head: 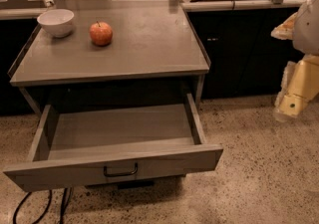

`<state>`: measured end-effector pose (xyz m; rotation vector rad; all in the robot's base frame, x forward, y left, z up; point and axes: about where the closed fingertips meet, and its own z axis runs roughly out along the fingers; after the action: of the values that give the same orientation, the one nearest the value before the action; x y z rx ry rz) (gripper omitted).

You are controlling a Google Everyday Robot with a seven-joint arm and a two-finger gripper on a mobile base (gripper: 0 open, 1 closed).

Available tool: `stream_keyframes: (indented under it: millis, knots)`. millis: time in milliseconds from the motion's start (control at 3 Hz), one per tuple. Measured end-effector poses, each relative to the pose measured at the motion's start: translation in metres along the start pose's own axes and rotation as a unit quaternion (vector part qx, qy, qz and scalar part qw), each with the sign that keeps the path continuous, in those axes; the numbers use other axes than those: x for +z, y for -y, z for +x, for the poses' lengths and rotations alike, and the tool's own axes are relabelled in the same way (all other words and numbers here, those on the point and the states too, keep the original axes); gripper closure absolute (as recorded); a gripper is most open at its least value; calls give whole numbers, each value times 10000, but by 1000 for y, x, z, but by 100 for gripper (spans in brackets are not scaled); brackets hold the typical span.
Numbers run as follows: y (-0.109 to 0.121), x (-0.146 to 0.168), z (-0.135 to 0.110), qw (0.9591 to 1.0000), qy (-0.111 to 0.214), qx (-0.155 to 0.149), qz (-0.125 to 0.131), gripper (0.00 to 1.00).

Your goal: Close top drawer

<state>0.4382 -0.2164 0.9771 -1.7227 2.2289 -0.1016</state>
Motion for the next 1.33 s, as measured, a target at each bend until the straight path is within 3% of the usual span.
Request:
stream_keyframes:
  millis: [333, 667, 1000, 1333]
  knots:
    - [0, 0, 0, 10000, 14, -5, 17, 0]
    - [-11, 17, 15, 9997, 199, -27, -120, 0]
    - [-37, 60, 44, 9973, 522, -39, -520, 0]
    - [-81, 122, 76, 9888, 968, -28, -1134, 0]
